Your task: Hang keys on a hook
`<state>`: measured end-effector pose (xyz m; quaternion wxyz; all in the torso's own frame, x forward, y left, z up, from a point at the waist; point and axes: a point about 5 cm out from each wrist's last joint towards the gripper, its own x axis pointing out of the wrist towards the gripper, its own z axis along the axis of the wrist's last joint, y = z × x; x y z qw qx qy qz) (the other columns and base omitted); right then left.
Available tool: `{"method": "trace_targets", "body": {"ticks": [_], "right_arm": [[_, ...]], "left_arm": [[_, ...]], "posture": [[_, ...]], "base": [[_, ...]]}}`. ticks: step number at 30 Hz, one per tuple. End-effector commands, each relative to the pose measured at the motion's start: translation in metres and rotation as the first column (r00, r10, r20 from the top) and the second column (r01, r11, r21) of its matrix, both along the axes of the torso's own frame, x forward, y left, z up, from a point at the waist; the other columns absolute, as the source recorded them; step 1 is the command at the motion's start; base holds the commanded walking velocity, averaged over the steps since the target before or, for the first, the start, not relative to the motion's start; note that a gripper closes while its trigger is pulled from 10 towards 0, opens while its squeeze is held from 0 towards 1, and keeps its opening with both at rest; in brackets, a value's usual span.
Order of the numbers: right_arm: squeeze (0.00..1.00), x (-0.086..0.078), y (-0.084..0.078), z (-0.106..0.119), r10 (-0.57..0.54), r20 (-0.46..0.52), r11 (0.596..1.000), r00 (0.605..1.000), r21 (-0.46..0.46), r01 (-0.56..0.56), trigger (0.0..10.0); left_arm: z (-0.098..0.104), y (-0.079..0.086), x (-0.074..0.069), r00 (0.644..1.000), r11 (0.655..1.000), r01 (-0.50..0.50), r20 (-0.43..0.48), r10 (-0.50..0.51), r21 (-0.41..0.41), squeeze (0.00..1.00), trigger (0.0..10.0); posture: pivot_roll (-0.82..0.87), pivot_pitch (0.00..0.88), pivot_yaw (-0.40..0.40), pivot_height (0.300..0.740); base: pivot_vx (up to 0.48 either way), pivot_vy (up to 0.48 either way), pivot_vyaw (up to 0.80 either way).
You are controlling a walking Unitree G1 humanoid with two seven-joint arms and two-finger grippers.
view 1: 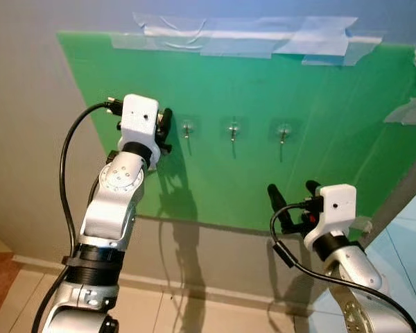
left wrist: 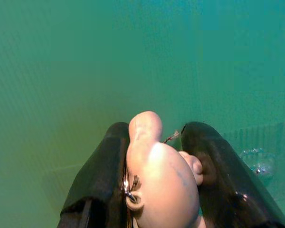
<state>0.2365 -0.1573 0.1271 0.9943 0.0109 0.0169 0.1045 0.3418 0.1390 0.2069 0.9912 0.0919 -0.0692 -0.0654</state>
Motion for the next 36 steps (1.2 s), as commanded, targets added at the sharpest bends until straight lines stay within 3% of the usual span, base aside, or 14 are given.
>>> {"method": "trace_targets", "body": {"ticks": [1,2,7,13,19,23,30,36], "right_arm": [[0.0,-0.002,-0.001,0.002,-0.016,0.0,1.0,1.0,-0.011,0.016,10.0],[0.0,-0.003,-0.002,0.002,-0.022,0.0,1.0,1.0,-0.01,0.022,10.0],[0.0,-0.004,-0.003,0.002,-0.032,-0.001,0.999,0.999,-0.011,0.032,10.0],[0.0,-0.004,-0.004,0.002,-0.033,-0.004,0.999,0.999,-0.014,0.033,10.0],[0.0,-0.003,-0.003,0.001,-0.025,-0.007,1.0,1.0,-0.016,0.025,10.0],[0.0,-0.005,-0.003,-0.003,-0.021,-0.014,1.0,1.0,-0.016,0.021,10.0],[0.0,-0.001,-0.003,-0.004,-0.006,-0.022,1.0,1.0,-0.018,0.006,10.0],[0.0,0.001,-0.001,-0.005,0.009,-0.025,1.0,1.0,-0.018,-0.009,10.0]], "left_arm": [[0.004,-0.011,0.002,1.0,1.0,0.027,0.016,-0.027,0.004,0.0,0.0],[0.004,-0.019,0.0,0.999,0.999,0.04,0.02,-0.04,-0.01,0.0,0.0],[0.004,-0.022,-0.006,0.999,0.999,0.02,0.052,-0.018,-0.048,0.0,0.0],[0.008,-0.018,-0.012,0.994,0.997,-0.036,0.102,0.043,-0.064,0.0,0.0],[0.01,-0.02,-0.013,0.991,0.999,-0.031,0.13,0.035,-0.034,0.0,0.0],[0.012,-0.024,-0.022,0.988,0.998,-0.043,0.149,0.049,-0.043,0.0,0.0],[0.024,-0.01,-0.028,0.97,0.992,-0.116,0.208,0.123,-0.048,0.0,0.0],[0.03,-0.015,-0.039,0.968,0.995,-0.073,0.234,0.089,-0.075,0.0,0.0]], "posture": [[-0.16,0.0,0.039,0.74],[-0.17,0.0,0.054,0.74],[-0.18,0.0,0.056,0.74],[-0.17,0.0,0.047,0.74],[-0.17,0.0,0.043,0.74],[-0.16,0.0,0.039,0.74],[-0.15,0.0,0.019,0.74],[-0.14,0.0,0.005,0.74]], "base": [[0.0,0.0,0.0],[0.0,0.0,0.0],[0.0,0.0,0.0],[0.0,0.0,0.0],[0.0,0.0,0.0],[0.0,0.0,0.0],[0.0,0.0,0.0],[0.0,0.0,0.0]]}}
